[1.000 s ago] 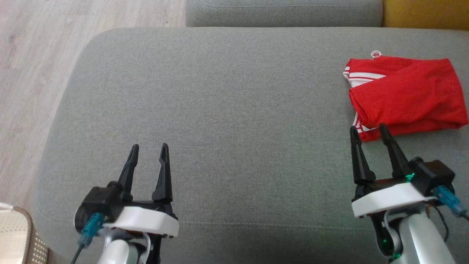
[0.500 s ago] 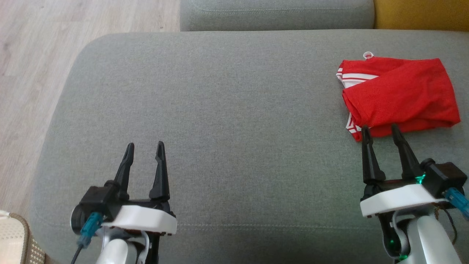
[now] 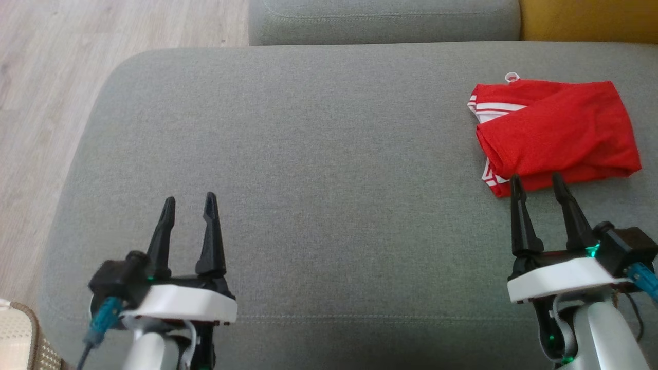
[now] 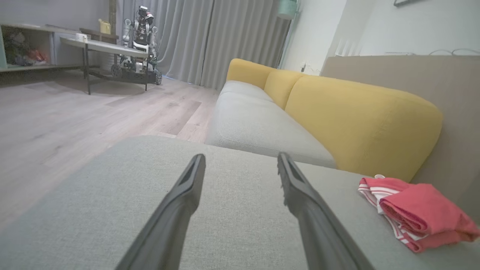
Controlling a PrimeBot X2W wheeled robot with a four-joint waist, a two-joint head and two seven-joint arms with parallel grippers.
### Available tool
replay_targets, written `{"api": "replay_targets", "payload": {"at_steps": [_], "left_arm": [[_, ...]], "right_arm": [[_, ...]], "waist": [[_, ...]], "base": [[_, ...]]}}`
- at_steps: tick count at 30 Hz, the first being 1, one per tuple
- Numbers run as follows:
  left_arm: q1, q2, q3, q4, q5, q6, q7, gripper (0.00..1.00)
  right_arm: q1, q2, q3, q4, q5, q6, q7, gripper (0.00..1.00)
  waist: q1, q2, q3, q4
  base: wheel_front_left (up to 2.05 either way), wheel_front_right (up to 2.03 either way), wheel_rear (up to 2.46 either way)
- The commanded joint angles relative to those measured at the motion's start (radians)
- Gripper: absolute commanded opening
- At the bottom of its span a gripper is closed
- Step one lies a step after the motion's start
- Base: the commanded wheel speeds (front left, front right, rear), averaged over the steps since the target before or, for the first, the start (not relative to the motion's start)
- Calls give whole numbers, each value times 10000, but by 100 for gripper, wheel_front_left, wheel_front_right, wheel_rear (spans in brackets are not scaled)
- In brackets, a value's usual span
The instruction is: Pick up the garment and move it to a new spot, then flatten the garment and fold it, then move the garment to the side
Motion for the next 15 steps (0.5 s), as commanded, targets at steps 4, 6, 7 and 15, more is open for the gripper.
{"api": "replay_targets", "payload": {"at_steps": [4,6,7,15], "left_arm": [[-233,54,563,-447,-438,-528,-51,100],[-217,54,627,-477,-489,-621,-51,100],[-210,54,653,-484,-505,-650,-51,100],[-163,54,736,-513,-862,-890,-51,100]], "right_arm": [[-194,39,165,-457,58,-2,-93,100],[-200,39,163,-469,70,-2,-93,100],[-203,39,162,-475,79,-2,-93,100],[-182,39,171,-460,105,-2,-93,100]], "waist": [[0,0,-2,-22],[0,0,1,-29],[0,0,4,-31],[0,0,11,-23]], "base": [[0,0,0],[0,0,0],[0,0,0],[0,0,0]]}}
